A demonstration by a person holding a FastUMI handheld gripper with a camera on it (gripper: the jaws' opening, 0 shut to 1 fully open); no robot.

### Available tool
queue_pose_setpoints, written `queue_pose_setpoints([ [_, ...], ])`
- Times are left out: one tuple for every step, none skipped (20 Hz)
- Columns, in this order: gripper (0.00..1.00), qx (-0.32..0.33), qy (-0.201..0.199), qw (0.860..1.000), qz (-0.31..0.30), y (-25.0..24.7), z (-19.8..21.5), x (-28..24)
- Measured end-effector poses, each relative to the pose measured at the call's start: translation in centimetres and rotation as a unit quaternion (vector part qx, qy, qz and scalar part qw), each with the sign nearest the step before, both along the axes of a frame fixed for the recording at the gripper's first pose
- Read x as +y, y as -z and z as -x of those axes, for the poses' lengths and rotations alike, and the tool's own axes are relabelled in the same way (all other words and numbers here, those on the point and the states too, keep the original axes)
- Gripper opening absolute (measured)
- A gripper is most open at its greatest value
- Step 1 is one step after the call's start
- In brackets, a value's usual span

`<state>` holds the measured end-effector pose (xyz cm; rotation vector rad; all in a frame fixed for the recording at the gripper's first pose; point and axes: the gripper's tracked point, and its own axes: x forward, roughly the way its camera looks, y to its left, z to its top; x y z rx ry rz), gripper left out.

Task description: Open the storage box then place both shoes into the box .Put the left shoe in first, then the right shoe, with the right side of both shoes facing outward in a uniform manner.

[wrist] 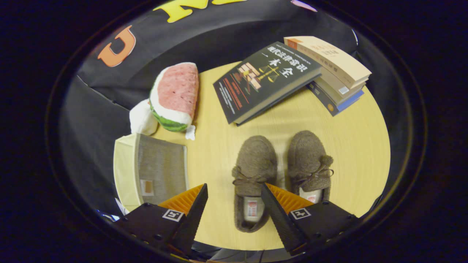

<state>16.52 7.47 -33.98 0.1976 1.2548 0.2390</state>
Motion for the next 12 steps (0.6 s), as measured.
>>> queue_pose_setpoints([
  [0.9,0.011,-0.003,1.0,0.006,1.2,0.3,-0.6],
  [0.9,0.021,-0.007,1.0,0.016,2.3,0.7,-1.3],
  [0.9,0.031,-0.009,0.999,0.032,3.5,1.1,-2.1],
  [0.87,0.04,-0.015,0.998,0.039,4.4,1.4,-2.5],
  [0.85,0.05,-0.019,0.998,0.036,5.0,1.7,-2.4],
  [0.83,0.055,-0.018,0.997,0.051,5.8,1.8,-2.9],
  [0.77,0.055,-0.014,0.996,0.069,6.5,1.5,-3.7],
  [0.71,0.054,-0.01,0.995,0.084,7.0,1.3,-4.0],
  [0.68,0.056,-0.008,0.995,0.087,7.5,1.1,-4.1],
  [0.59,0.057,-0.005,0.995,0.081,7.9,1.1,-3.9],
  [0.51,0.061,0.001,0.996,0.069,8.2,1.0,-3.6],
  [0.42,0.061,0.003,0.996,0.062,8.6,1.0,-3.5],
])
